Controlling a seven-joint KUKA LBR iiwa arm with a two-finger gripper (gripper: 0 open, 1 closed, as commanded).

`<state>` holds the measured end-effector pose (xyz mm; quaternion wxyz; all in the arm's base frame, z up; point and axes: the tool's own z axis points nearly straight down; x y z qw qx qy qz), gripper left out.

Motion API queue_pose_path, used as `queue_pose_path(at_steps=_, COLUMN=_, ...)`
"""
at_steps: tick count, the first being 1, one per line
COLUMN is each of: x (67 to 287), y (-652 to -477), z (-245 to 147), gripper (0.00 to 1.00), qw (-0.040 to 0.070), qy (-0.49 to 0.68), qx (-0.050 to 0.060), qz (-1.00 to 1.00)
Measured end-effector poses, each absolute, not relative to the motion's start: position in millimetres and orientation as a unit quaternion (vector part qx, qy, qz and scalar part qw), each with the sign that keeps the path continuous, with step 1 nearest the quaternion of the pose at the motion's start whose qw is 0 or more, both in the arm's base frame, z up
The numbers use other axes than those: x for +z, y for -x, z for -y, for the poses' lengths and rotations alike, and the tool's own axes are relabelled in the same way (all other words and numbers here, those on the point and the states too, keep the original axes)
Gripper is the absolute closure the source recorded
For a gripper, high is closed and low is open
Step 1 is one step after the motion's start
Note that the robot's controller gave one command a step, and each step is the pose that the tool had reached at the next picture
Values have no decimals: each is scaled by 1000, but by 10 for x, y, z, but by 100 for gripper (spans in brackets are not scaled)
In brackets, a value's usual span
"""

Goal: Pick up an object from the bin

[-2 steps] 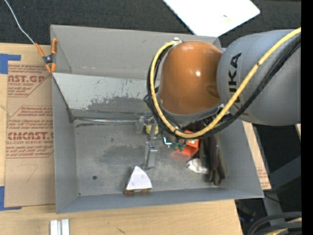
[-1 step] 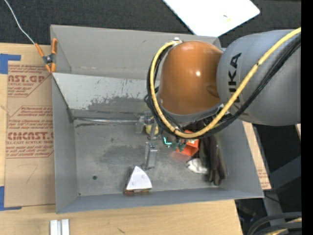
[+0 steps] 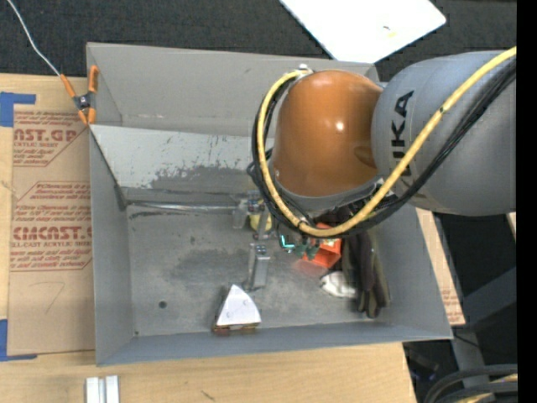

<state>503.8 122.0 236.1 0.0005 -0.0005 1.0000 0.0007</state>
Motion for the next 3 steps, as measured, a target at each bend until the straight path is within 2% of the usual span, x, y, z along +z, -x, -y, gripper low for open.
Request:
queue_pose_path(at_steps=1, x=2361, y=-5038, z=-1220, gripper=0, qw=1, qy=1, qx=1, qz=-1000)
queue_pose_path(at_steps=2, x=1669, y=-5175, z=-594, gripper=0, qw=3, qy=59, qx=1, qz=-998)
queue_pose_path(at_steps=3, x=1234, y=-5503, z=-492, gripper=0, qw=1, qy=39, qx=1, qz=-999)
